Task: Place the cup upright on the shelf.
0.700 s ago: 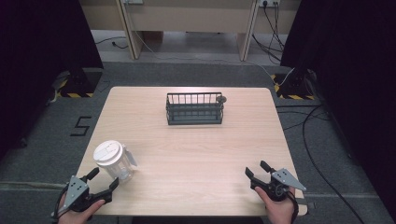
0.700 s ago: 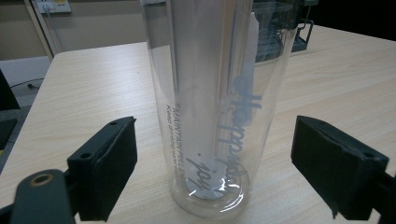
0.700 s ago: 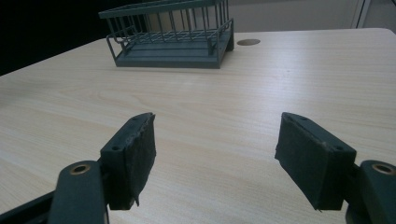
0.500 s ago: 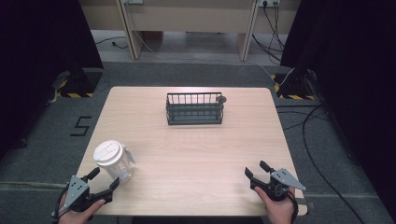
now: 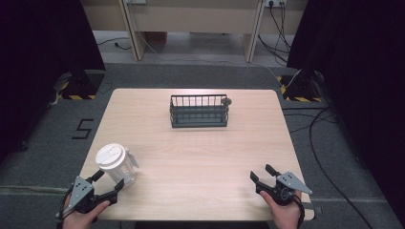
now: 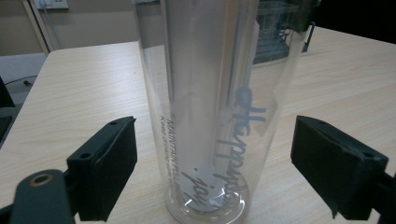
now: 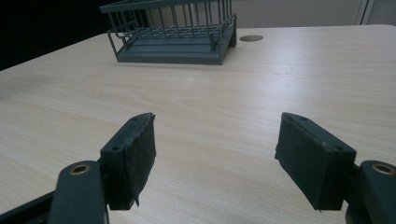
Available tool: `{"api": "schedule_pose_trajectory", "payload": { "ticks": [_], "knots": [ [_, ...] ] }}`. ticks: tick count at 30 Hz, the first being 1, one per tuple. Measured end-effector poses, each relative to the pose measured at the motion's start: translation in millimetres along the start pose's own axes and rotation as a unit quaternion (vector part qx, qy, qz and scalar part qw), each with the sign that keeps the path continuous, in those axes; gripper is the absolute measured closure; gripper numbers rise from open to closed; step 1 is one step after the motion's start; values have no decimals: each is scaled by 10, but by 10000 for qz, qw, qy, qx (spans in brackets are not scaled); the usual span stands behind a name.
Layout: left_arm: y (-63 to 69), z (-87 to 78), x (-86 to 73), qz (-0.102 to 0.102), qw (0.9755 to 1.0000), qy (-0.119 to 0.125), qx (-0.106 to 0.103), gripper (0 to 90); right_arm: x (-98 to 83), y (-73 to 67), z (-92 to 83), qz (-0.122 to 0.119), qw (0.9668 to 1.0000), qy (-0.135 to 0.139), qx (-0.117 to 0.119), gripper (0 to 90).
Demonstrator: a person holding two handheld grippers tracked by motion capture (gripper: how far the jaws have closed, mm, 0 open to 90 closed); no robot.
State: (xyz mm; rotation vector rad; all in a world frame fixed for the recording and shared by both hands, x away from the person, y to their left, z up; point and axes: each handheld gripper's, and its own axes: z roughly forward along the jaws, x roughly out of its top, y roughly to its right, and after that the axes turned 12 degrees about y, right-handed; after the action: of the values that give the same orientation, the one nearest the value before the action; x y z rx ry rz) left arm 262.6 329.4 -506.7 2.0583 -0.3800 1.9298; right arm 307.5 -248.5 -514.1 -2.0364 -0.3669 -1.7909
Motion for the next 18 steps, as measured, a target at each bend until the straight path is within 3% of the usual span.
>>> {"api": "schedule_pose_trajectory", "payload": {
  "ticks": [4, 18],
  "knots": [
    [-22, 39, -15, -98, 9999, -30, 3, 140, 0, -2, 4, 33, 10000, -31, 13, 289],
    [-19, 177, -5, 52, 9999, -90, -85, 140, 1, -13, 24, -39, 9999, -89, 37, 289]
  ]
}}
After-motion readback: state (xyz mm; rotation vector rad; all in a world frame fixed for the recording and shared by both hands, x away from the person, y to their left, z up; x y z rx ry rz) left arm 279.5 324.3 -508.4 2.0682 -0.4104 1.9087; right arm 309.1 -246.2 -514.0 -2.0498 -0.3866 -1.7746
